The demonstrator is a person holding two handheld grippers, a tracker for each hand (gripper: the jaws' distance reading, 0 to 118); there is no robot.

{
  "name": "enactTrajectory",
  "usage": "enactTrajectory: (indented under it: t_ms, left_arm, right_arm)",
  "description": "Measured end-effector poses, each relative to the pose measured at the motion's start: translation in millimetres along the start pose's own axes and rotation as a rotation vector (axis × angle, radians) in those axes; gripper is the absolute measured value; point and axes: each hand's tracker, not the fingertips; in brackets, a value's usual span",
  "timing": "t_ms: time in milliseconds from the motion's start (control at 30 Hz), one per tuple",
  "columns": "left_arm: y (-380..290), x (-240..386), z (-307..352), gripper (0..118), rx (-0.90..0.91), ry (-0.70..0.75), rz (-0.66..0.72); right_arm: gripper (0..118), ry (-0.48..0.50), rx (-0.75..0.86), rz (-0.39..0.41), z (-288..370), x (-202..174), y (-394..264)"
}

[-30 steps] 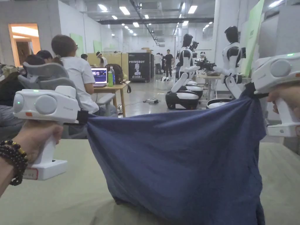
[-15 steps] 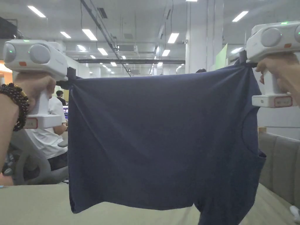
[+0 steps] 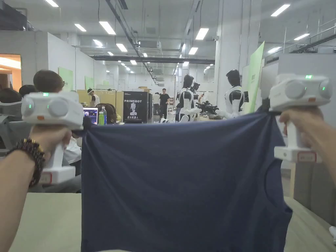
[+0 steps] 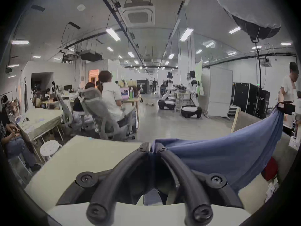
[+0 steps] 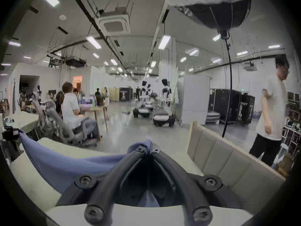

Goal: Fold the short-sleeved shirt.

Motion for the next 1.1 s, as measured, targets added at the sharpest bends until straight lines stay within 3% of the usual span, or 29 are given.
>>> enactTrajectory:
  t_ms: [67, 167, 300, 467, 600, 767, 933, 1100]
  left_arm:
    - [-40, -7, -12, 4, -0.047, -0.038, 0.018]
    - [-83, -9, -14, 4, -0.106, -0.053, 0.038]
    - [-99, -5, 4, 4, -0.104, -0.057, 0.022]
    - [-114, -6, 71, 4, -0.060, -0.089, -0.002]
    - [-154, -19, 132, 4, -0.078, -0.088, -0.023]
    - [-234, -41, 214, 4, -0.136, -0.101, -0.008]
    - [-317, -65, 262, 4, -0.204, -0.155, 0.087]
    - [-385, -72, 280, 4, -0.335, -0.146, 0.067]
  right_arm:
    - [1, -0.018, -0.092, 0.024, -9, -4, -39]
    - [1, 0.001, -0.151, -0.004, -21, -2, -82]
    - [1, 0.012, -0.179, -0.019, -12, 1, -104]
    - [1, 0.045, -0.143, 0.064, 59, 7, -121]
    - [1, 0.137, -0.159, 0.067, 131, 17, -167]
    - [1, 0.241, -0.246, 0.026, 221, 28, -256]
    - [1, 0.235, -0.337, 0.048, 279, 29, -347]
    - [1, 0.260, -0.508, 0.080, 304, 25, -417]
